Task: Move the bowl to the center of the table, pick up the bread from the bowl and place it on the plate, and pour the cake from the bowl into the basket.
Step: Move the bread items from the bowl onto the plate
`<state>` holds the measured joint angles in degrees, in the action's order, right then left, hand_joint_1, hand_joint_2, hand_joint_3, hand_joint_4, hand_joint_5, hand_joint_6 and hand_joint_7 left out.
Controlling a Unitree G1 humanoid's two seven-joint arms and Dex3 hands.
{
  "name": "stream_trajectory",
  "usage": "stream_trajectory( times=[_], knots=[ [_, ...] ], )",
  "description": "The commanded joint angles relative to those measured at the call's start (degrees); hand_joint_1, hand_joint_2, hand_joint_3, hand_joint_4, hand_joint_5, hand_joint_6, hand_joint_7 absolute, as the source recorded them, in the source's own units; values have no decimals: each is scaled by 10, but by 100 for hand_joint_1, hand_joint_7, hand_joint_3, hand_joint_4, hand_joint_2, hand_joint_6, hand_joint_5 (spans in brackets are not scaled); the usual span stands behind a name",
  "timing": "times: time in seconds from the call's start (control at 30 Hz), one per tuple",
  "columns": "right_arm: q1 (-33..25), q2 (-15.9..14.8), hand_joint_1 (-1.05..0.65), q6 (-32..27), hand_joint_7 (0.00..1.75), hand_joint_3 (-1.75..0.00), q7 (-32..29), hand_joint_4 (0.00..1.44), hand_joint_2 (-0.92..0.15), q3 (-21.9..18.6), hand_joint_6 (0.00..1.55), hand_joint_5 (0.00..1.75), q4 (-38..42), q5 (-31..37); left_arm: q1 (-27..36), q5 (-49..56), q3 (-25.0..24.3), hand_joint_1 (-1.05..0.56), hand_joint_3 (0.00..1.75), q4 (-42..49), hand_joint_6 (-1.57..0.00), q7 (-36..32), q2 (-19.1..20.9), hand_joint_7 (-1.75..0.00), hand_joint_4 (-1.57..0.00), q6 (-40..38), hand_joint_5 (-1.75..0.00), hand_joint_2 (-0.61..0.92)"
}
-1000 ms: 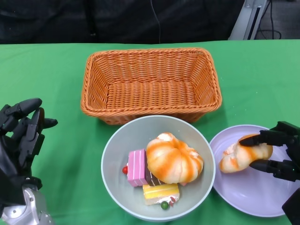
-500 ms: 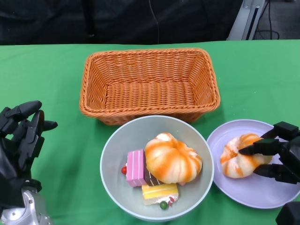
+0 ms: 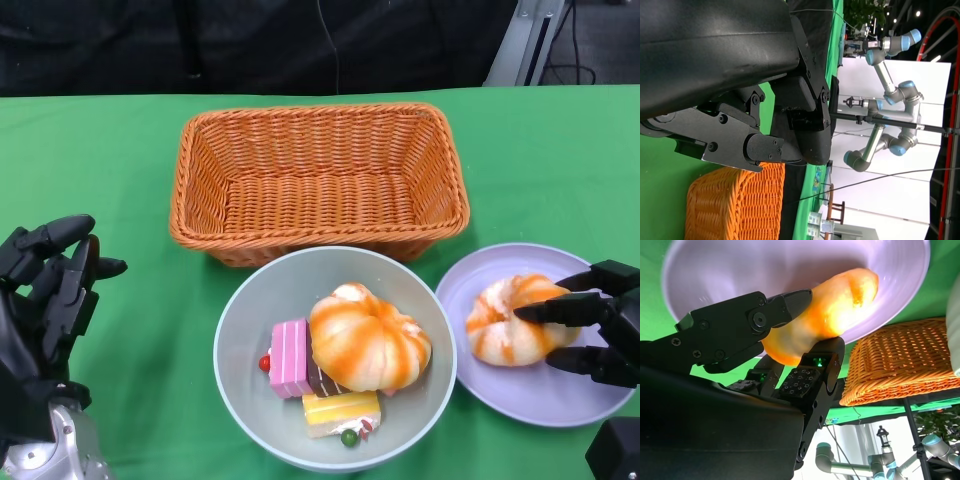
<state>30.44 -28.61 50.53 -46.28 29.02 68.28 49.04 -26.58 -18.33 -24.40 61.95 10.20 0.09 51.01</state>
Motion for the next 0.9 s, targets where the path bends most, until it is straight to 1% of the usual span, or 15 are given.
stream_trajectory(
  times=[0.03, 0.1, 0.13, 0.17, 0.2, 0.3, 0.43, 0.47, 0.57, 0.6, 0.67, 0.73, 0.8, 0.83, 0.9],
  knots=[
    [-11, -8, -45, -5, 0, -1, 4, 72, -86, 4, 79, 21, -5, -6, 5, -1, -2, -18, 20, -3, -104, 1, 11, -57, -89, 0, -112, 92],
    [-13, -10, -55, -2, 0, -1, 2, 68, -88, 3, 72, 16, -8, -7, 5, 1, -1, -19, 21, -3, -104, 0, 11, -57, -89, 0, -112, 92],
    [-14, -10, -64, -1, 0, -4, 1, 67, -90, 3, 68, 14, -9, -8, 5, 3, 0, -19, 20, -2, -104, -3, 11, -58, -89, 0, -113, 92],
    [-15, -11, -70, -1, 0, -6, 0, 66, -91, 2, 66, 12, -10, -8, 4, 2, 0, -20, 20, -3, -104, -3, 11, -58, -89, -1, -113, 92],
    [-16, -11, -78, 0, 0, -13, 1, 64, -92, 2, 65, 10, -11, -9, 4, 2, 0, -20, 20, -3, -104, -3, 10, -58, -89, -1, -114, 92],
    [-18, -12, -87, 8, 1, -23, 15, 62, -92, -2, 65, 6, -11, -17, 4, 1, 1, -20, 19, -4, -104, -1, 10, -59, -89, -2, -115, 92],
    [-21, -13, -93, 21, 2, -30, 12, 61, -92, -5, 68, 5, -14, -25, 3, 0, 1, -20, 19, -3, -103, 3, 10, -61, -89, 0, -118, 92],
    [-22, -12, -93, 27, 2, -30, 1, 61, -92, -6, 69, 5, -16, -25, 4, 2, 2, -20, 19, -2, -103, 0, 11, -62, -89, 1, -118, 92],
    [-26, -6, -91, 50, 5, -31, -52, 69, -92, -12, 78, 8, -16, -25, 5, 6, 4, -22, 20, -4, -103, -4, 11, -64, -87, 0, -121, 92],
    [-26, -4, -90, 56, 7, -29, -66, 74, -92, -14, 83, 10, -15, -25, 5, 8, 4, -22, 20, -3, -102, -6, 11, -65, -87, 1, -122, 92],
    [-26, -1, -88, 58, 8, -29, -123, 81, -92, -11, 88, 16, -18, -10, 4, 5, 3, -22, 20, -4, -102, -4, 11, -66, -87, -2, -123, 92],
    [-24, 2, -87, 59, 9, -29, -162, 84, -92, -7, 90, 18, -16, -1, 4, 5, 3, -22, 19, -4, -102, -3, 11, -66, -87, -4, -124, 92],
    [-22, 6, -87, 60, 17, -30, -184, 55, -92, -4, 89, 88, -11, 1, 4, 8, 5, -22, 18, -3, -102, -6, 13, -67, -87, -4, -124, 92],
    [-22, 10, -87, 58, 19, -30, -197, 50, -92, -5, 89, 102, -10, 0, 4, 7, 5, -22, 18, -4, -102, -5, 12, -68, -87, -5, -125, 92],
    [-22, 14, -87, 62, 25, -31, -214, 43, -92, -7, 85, 117, -11, 0, 4, 11, 6, -21, 18, -3, -102, -9, 13, -68, -87, -4, -125, 92]
  ],
)
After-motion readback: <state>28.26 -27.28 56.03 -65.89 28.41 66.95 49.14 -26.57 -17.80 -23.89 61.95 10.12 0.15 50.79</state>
